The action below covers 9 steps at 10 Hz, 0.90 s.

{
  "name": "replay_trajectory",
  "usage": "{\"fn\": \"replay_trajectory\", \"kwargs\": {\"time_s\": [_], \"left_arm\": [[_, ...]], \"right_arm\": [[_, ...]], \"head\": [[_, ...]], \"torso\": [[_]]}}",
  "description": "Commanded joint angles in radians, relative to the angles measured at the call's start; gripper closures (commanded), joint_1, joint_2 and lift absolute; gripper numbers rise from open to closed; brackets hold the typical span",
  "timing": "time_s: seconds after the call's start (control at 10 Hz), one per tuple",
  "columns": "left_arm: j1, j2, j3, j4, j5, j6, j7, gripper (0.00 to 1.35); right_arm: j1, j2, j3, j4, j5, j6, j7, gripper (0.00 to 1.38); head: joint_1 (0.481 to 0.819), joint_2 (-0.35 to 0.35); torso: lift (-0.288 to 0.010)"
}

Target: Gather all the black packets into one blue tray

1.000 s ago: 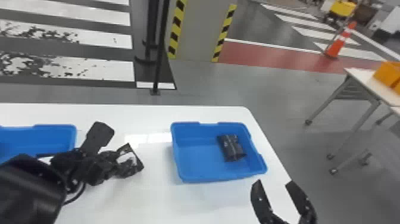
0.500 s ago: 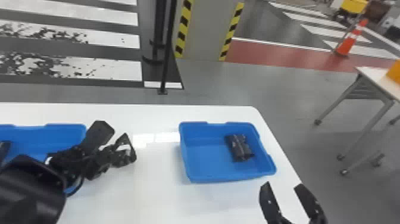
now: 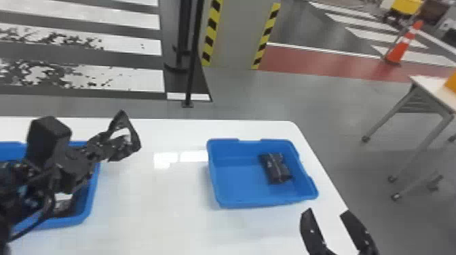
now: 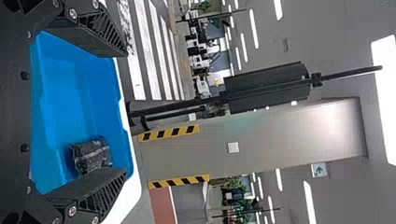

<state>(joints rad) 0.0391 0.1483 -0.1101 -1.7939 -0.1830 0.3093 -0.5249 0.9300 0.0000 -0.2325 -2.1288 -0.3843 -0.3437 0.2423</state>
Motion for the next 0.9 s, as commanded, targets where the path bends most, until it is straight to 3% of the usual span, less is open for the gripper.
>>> {"fn": "replay_trajectory", "kwargs": {"time_s": [0.0,0.2,0.5,0.6,0.7,0.8], "left_arm": [[0.165,-0.006,0.146,-0.210,-0.008,0.032,-0.012,1.21],[0.282,-0.018,0.292,-0.333,-0.014,0.051,-0.024,1.21],[0.322,-0.023,0.435,-0.340,-0.072,0.015,-0.046,1.21],[0.334,-0.023,0.483,-0.340,-0.076,0.010,-0.053,1.14],[0.356,-0.024,0.525,-0.335,-0.062,0.020,-0.055,0.70],[0.373,-0.036,0.573,-0.316,-0.058,-0.022,-0.053,0.15]], "right_arm": [[0.005,0.001,-0.001,-0.003,-0.001,0.000,0.000,0.15],[0.008,0.001,0.001,-0.003,-0.001,0.002,0.000,0.15],[0.003,0.001,0.009,-0.003,-0.001,0.015,0.002,0.15],[0.000,0.001,0.011,-0.003,-0.001,0.020,0.003,0.15],[0.003,0.001,0.011,-0.003,-0.001,0.025,0.003,0.15],[0.000,0.001,0.011,-0.003,-0.001,0.034,0.006,0.15]], "head": [[0.695,-0.267],[0.695,-0.169],[0.695,-0.044],[0.695,-0.020],[0.695,0.033],[0.695,0.073]], "torso": [[-0.110],[-0.110],[-0.110],[-0.110],[-0.110],[-0.110]]}}
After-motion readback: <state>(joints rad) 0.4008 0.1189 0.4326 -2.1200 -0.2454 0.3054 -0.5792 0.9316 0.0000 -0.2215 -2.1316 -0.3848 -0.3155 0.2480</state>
